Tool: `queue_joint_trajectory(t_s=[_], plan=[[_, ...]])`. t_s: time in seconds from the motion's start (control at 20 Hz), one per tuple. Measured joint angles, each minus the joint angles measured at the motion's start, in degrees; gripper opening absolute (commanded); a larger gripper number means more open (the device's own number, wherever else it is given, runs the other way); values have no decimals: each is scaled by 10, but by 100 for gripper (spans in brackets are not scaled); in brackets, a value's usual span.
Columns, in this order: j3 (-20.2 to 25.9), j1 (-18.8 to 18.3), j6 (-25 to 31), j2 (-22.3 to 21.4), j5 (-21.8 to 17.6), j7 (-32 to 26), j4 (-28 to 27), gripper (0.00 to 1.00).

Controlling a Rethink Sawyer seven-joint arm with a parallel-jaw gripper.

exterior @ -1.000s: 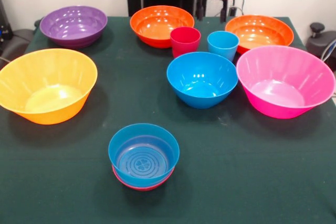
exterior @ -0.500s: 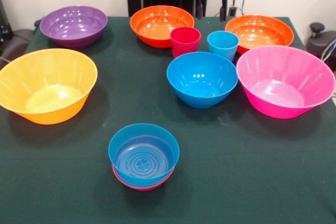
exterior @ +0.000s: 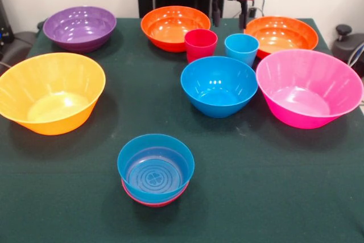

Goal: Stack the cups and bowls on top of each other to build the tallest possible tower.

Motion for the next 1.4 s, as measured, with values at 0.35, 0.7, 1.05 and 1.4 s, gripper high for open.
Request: queue_joint_trajectory(t_s=[0.35, 0.7, 1.05, 1.4], plan=[[0, 7, -3, 13, 20, 2, -10, 100], [-1, 26, -22, 42, 34, 16, -20, 100], [-7, 40, -49, 60, 35, 46, -20, 100], [-12, 52, -58, 70, 34, 69, -20, 100]])
